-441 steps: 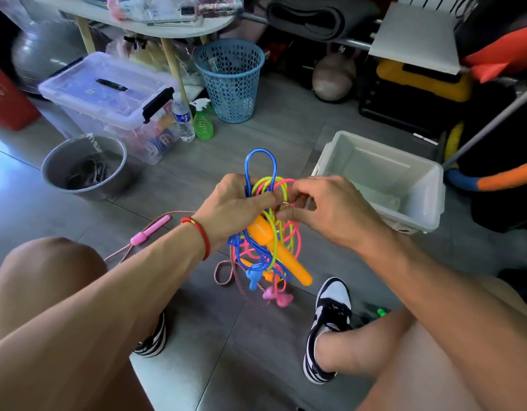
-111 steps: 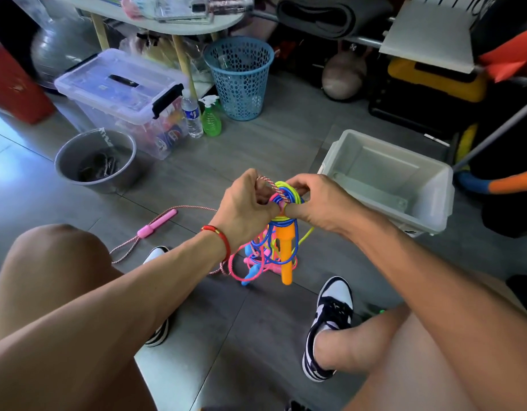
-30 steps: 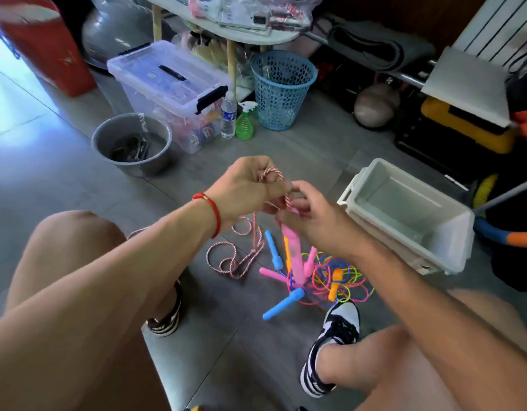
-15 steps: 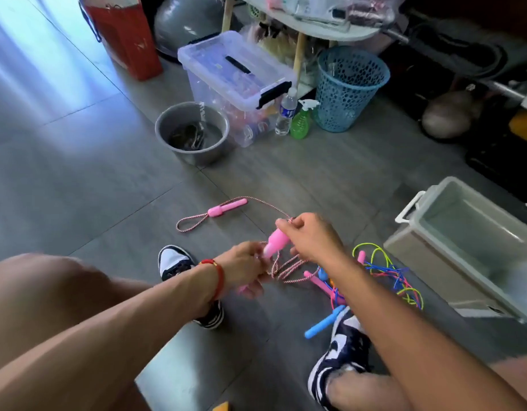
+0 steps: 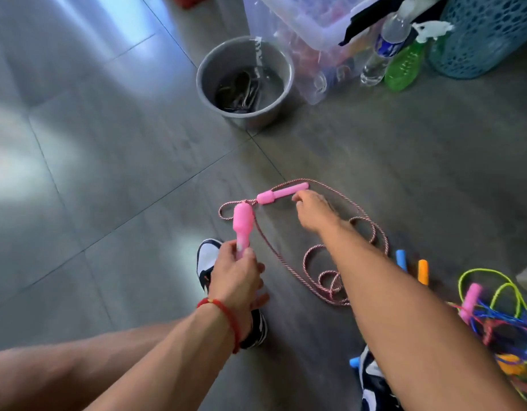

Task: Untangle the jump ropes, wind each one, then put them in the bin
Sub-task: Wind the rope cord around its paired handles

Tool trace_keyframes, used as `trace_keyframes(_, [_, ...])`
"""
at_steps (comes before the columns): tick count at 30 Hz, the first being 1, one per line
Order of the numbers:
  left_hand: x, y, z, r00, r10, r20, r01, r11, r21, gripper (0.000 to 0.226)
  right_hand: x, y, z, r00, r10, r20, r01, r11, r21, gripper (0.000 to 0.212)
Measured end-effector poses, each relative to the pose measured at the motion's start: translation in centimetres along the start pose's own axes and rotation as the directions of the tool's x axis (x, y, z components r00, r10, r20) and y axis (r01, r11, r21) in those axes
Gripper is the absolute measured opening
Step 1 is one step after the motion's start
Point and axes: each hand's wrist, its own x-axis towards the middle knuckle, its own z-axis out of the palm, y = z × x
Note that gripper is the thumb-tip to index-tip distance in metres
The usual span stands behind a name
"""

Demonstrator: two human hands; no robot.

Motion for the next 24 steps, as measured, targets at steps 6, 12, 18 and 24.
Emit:
trace_keyframes(6, [0.6, 0.6, 0.4, 0.998, -0.061, -0.013, 0.059, 0.991, -0.119, 0.01, 5.4, 0.0, 3.6, 0.98, -0.164, 0.116, 0.196, 0.909, -0.368, 0.062])
trace_keyframes(12, [0.5, 0.4, -0.5, 0.995, -0.1, -0.02, 0.095, 0.98, -0.175, 0.011, 3.9, 0.9, 5.5, 0.97, -0.202, -0.132, 0.122, 0.882, -0.455, 0.047])
trace_keyframes(18, [-1.9, 1.5, 1.2, 0.996, 0.024, 0.087, -0.006, 0.98, -0.201, 0.014, -2.0, -0.3, 3.3, 0.938, 0.073, -0.338, 0.009, 0.972, 0.236, 0.02])
trace_keyframes(24, [-3.6, 3.1, 1.4, 0.96, 0.258, 0.112, -0.266, 0.961, 0.068, 0.017, -14.6, -3.2, -6.0, 1.0, 0.012, 0.013, -0.016, 0.309, 0.951, 0.035])
